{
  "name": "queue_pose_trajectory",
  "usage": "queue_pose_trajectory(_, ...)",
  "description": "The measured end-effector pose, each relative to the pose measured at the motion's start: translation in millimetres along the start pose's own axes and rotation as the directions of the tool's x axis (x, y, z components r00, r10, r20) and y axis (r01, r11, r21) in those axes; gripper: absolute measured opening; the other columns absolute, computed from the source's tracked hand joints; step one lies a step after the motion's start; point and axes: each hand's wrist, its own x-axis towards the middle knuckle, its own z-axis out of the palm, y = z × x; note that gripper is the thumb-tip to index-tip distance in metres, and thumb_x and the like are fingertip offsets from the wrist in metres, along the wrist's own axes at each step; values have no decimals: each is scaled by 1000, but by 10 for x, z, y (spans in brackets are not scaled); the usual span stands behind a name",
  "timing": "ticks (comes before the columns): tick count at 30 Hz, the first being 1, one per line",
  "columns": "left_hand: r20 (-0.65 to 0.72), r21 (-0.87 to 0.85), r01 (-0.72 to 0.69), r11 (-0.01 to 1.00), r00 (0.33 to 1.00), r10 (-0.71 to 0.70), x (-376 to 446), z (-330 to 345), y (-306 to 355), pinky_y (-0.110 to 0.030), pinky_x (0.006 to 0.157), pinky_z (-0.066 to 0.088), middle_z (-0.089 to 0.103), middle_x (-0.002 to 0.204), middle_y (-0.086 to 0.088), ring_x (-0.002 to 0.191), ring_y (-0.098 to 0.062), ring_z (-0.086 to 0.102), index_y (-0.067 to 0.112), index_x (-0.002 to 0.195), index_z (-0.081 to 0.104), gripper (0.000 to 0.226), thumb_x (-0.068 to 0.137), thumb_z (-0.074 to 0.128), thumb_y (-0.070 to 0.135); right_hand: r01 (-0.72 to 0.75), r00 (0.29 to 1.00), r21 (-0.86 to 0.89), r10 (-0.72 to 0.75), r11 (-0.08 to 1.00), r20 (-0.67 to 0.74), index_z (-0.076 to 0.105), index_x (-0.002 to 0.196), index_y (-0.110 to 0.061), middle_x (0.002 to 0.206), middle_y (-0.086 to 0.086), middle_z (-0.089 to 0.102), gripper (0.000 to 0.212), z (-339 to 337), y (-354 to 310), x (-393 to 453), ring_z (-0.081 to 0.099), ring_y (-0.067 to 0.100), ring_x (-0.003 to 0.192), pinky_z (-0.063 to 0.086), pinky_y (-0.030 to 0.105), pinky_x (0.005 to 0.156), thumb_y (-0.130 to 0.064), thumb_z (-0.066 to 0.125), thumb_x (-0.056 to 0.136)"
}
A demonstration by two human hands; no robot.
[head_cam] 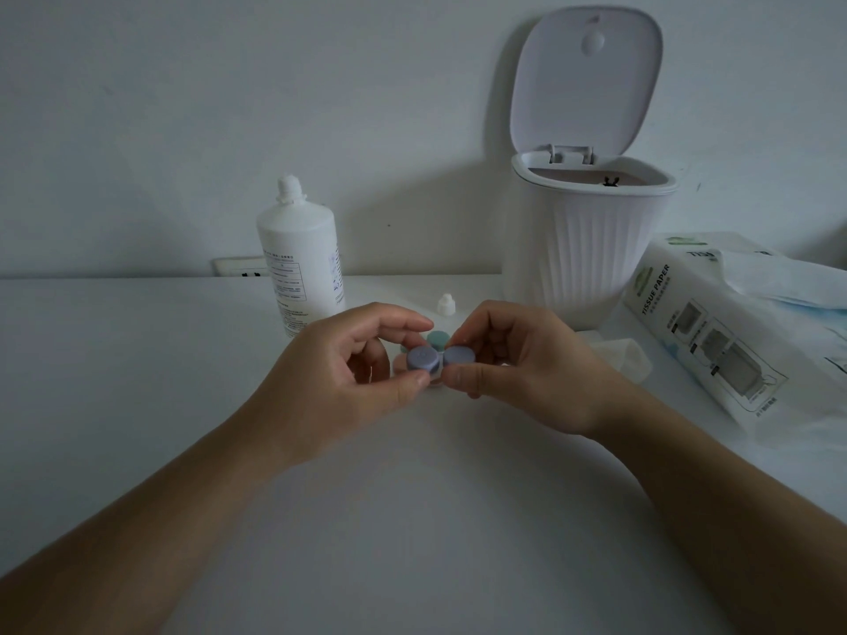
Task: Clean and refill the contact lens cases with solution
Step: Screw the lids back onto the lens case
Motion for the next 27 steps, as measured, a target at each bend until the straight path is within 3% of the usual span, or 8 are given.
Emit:
queue_pose_trajectory(3, 13, -17, 11, 1000, 1000, -11, -4, 2, 14, -33, 58, 51, 75, 100, 11, 60, -7, 56, 36, 112, 69, 35, 80, 77, 24, 4, 1000, -9, -4, 1000, 1, 66, 91, -4, 78, 12, 71, 25, -4, 12, 2, 65, 14, 66, 55, 27, 65, -17, 82, 78)
queue_pose_trajectory(7, 47, -25, 37, 999, 998, -35, -9, -1, 28, -39, 60, 53, 75, 104, 13, 66, -7, 62, 33, 118, 68, 39, 81, 75, 20, 8, 1000, 14, -8, 1000, 4, 67, 88, -9, 77, 8, 71, 25, 3, 8, 1, 65, 16, 67, 56, 30, 66, -24, 82, 74)
queue_pose_trajectory(12, -1, 32, 42, 999, 999, -42, 1, -17, 5, -29, 58, 50, 69, 98, 10, 59, -16, 54, 34, 118, 68, 43, 78, 79, 28, 16, 1000, 12, -17, 1000, 1, 67, 89, -9, 78, 12, 71, 33, 5, -3, 3, 66, 16, 66, 56, 28, 66, -32, 81, 71)
queue_pose_trajectory(15, 7, 15, 35, 999, 999, -35, 1, -12, 10, -29, 58, 50, 69, 96, 10, 56, -14, 52, 35, 119, 68, 41, 80, 77, 27, 11, 1000, 5, -11, 1000, 3, 66, 91, -6, 80, 14, 71, 30, 2, 9, 9, 66, 16, 67, 56, 29, 66, -25, 82, 74)
queue_pose_trajectory(18, 46, -55, 66, 996, 997, -64, -1, -14, 23, -27, 57, 51, 73, 111, 15, 65, -13, 59, 41, 123, 67, 46, 82, 70, 22, 4, 1000, 5, -4, 1000, 10, 66, 91, -5, 77, 7, 72, 19, -6, 24, 9, 65, 15, 66, 56, 27, 65, -13, 81, 81)
queue_pose_trajectory(21, 60, -89, 90, 992, 995, -85, -9, -18, 23, -27, 53, 51, 71, 122, 16, 72, -16, 64, 46, 126, 64, 48, 79, 68, 38, 9, 1000, 2, -9, 1000, 14, 67, 90, -5, 74, 3, 70, 20, -6, 14, 5, 65, 14, 65, 55, 26, 64, -14, 81, 80)
queue_pose_trajectory(27, -30, 0, 68, 998, 997, -68, 0, -4, 3, -15, 55, 43, 66, 96, 12, 58, -6, 50, 39, 119, 67, 47, 74, 77, 45, 9, 1000, 12, -9, 1000, -7, 67, 92, -4, 80, 14, 70, 33, 3, -7, 5, 65, 17, 67, 56, 32, 67, -27, 81, 73)
